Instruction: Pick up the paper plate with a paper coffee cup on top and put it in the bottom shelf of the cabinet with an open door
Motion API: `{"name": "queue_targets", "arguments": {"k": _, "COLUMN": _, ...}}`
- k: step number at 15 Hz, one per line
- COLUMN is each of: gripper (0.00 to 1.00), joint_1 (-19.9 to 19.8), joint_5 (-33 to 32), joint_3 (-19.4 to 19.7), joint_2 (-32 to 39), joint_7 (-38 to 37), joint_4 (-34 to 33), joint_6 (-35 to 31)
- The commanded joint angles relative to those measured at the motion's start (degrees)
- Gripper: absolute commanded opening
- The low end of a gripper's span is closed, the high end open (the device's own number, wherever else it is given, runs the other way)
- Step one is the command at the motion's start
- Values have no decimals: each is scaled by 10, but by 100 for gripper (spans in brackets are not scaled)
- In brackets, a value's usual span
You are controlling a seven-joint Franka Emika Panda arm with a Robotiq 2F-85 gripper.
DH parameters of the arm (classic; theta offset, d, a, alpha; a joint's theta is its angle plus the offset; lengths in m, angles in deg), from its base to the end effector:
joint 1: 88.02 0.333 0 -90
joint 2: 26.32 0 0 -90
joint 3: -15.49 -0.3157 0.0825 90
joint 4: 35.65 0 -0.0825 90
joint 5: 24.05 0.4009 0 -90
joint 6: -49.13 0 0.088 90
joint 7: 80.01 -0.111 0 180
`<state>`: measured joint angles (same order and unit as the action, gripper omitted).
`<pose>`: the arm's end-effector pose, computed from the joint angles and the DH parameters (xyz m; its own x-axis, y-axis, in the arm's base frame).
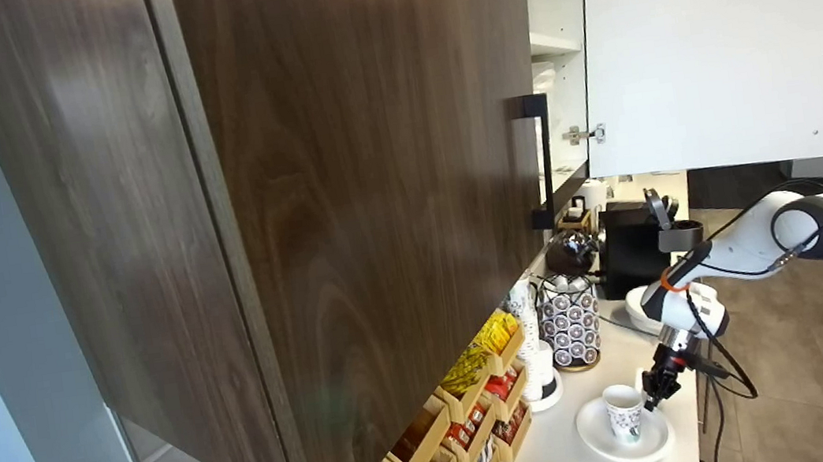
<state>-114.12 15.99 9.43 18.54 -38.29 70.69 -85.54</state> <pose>0.5721 -0.1950 0.0608 0.9782 -0.2015 -0.0496 -0.1963 -0.8205 -0.5368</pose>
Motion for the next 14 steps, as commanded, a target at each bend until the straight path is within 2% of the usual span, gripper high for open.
{"name": "queue_targets", "arguments": {"k": 1, "gripper": 1, "joint_1": -21, "joint_5": 29, "joint_3": -10, "joint_2": 12, "joint_7": 31, "joint_4": -19, "joint_6": 42}}
{"name": "queue_targets", "arguments": {"k": 9, "gripper": 1, "joint_1": -31, "joint_5": 95, "joint_3": 4, "joint_2": 8, "joint_7": 92, "joint_4": -31, "joint_6": 130}}
{"name": "queue_targets", "arguments": {"k": 14, "gripper": 1, "joint_1": -28, "joint_5": 138, "joint_3": 26, "joint_2": 6, "joint_7": 127, "joint_4": -38, "joint_6": 193}}
